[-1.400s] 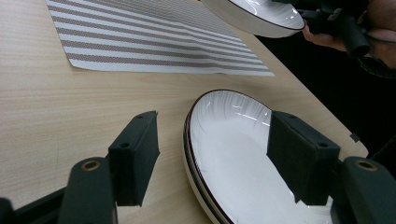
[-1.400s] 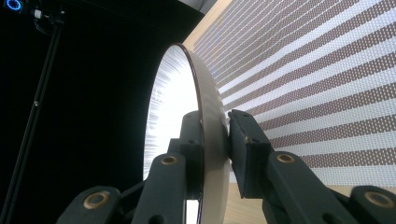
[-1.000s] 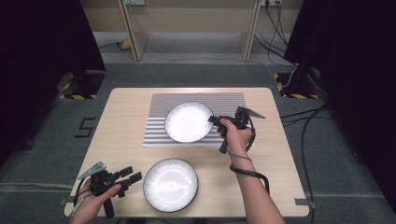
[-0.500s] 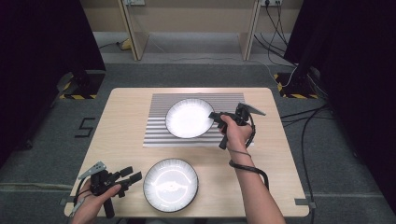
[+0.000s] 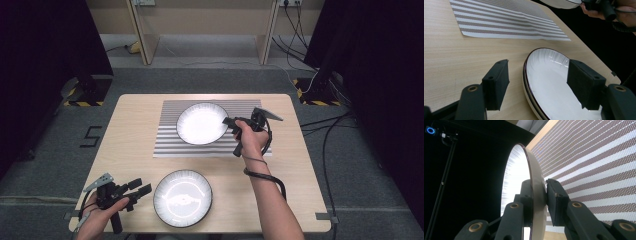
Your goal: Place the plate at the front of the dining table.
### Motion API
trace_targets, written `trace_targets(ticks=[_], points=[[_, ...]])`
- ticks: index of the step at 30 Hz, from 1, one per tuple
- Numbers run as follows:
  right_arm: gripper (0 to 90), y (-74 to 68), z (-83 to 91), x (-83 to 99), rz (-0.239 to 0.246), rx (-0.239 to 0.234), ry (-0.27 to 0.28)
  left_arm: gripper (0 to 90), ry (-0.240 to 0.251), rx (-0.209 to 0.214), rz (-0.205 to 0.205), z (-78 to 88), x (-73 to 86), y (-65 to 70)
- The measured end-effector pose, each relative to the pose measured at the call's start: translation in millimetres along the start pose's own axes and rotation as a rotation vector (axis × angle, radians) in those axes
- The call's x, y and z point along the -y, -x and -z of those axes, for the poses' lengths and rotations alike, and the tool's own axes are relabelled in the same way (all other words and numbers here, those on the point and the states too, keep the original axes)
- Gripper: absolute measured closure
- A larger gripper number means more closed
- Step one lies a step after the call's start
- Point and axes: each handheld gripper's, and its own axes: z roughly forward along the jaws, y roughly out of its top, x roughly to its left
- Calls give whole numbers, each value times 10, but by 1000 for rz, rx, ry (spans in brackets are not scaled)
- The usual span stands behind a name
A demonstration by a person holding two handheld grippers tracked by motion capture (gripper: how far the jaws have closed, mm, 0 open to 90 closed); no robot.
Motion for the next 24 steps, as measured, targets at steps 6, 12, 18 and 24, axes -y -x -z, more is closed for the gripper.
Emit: trace_targets(ticks=[6, 12, 18, 24], points=[[757, -4, -14, -26, -8, 3, 4, 334, 0, 0, 0, -4, 0, 0], [757, 4, -39, -44, -6, 10, 2, 334, -1, 2, 0, -7, 2, -1], [757, 15, -70, -66, -13, 16, 8, 334, -2, -1, 2, -6, 4, -6], [756, 26, -91, -90, -12, 25, 11, 334, -3, -1, 2, -8, 7, -9]])
